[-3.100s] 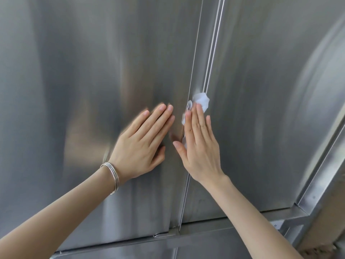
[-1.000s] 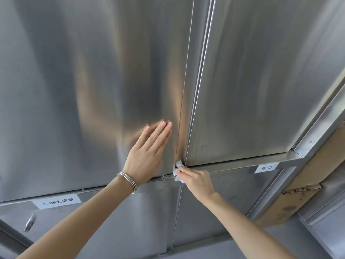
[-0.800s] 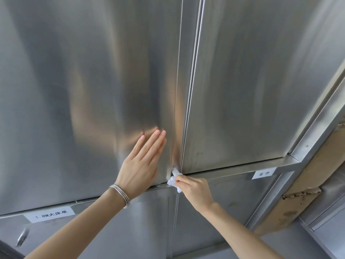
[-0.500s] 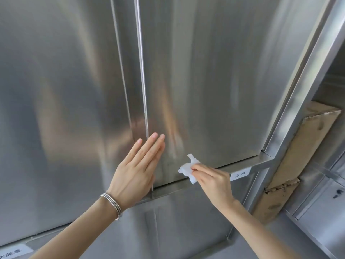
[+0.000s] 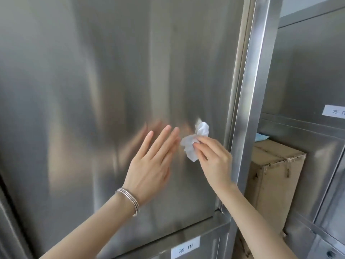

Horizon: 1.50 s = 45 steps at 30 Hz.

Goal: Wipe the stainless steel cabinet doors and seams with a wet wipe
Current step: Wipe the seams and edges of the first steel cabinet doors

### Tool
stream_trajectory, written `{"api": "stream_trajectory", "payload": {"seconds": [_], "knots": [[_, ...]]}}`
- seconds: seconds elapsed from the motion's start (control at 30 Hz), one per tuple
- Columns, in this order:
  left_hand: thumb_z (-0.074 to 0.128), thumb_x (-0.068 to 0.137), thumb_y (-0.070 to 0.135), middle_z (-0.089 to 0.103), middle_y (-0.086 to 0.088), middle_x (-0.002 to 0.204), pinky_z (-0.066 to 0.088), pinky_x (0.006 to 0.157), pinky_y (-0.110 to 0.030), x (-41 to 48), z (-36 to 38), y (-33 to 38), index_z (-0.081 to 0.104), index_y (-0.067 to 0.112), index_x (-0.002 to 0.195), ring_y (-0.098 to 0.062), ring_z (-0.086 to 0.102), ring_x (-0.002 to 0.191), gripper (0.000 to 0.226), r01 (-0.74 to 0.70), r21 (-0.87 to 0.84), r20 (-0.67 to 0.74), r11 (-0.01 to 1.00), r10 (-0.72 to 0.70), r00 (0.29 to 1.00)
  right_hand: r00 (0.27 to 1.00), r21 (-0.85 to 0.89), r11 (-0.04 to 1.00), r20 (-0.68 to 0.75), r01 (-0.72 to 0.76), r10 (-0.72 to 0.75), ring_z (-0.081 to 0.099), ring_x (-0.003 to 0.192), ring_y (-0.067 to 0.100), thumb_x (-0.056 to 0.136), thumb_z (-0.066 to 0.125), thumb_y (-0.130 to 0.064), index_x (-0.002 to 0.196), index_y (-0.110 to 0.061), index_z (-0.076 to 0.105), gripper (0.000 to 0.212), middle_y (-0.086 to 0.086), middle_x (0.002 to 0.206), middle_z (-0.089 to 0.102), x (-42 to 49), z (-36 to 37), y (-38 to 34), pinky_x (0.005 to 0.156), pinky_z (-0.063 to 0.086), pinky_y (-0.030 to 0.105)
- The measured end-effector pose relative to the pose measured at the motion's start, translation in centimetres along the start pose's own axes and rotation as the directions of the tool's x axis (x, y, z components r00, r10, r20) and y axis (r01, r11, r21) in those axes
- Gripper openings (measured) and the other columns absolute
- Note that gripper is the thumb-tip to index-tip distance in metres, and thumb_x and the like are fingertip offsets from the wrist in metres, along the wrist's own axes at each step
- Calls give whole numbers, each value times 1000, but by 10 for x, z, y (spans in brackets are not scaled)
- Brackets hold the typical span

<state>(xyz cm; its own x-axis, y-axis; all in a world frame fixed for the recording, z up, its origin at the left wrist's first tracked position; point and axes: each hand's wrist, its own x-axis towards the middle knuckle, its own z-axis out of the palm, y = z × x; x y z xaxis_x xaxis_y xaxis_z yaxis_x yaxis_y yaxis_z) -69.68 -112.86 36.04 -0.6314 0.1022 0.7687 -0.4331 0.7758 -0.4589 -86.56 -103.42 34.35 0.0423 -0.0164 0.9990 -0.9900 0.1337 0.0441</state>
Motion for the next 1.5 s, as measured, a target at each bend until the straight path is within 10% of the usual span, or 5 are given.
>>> {"api": "stream_trajectory", "payload": {"seconds": [0.23, 0.53, 1.2, 1.5], "knots": [[35, 98, 28, 27, -2, 157, 14, 118, -52, 75, 12, 5, 33, 15, 148, -27, 21, 145, 52, 66, 217, 9, 974, -69, 998, 981, 134, 983, 126, 129, -146, 50, 126, 19, 86, 71, -11, 101, -2, 71, 18, 6, 125, 61, -23, 17, 19, 99, 47, 33], [13, 104, 43, 19, -1, 159, 12, 119, -50, 72, 31, -13, 23, 16, 152, -26, 16, 147, 56, 3, 343, -11, 939, 1, 1000, 995, 276, 957, -57, 93, -80, 57, 118, 19, 76, 66, 14, 123, -3, 51, 52, 10, 125, 58, 1, 24, 34, 89, 54, 33], [40, 94, 28, 24, 0, 157, 18, 117, -53, 13, -12, -77, 33, 18, 148, -25, 19, 146, 56, 61, 344, -99, 937, -29, 995, 963, 91, 973, -189, 212, -192, 61, 111, 29, 93, 54, 2, 105, 5, 69, 18, 17, 117, 64, 88, 20, 37, 93, 50, 31], [36, 93, 27, 25, -4, 157, 7, 120, -47, 152, -79, -110, 35, 9, 147, -23, 17, 147, 57, 156, 354, -236, 922, -73, 969, 961, 43, 976, -188, 214, -203, 56, 117, 34, 83, 62, 14, 113, 10, 62, 30, 24, 124, 58, 217, 53, 13, 97, 49, 41]]}}
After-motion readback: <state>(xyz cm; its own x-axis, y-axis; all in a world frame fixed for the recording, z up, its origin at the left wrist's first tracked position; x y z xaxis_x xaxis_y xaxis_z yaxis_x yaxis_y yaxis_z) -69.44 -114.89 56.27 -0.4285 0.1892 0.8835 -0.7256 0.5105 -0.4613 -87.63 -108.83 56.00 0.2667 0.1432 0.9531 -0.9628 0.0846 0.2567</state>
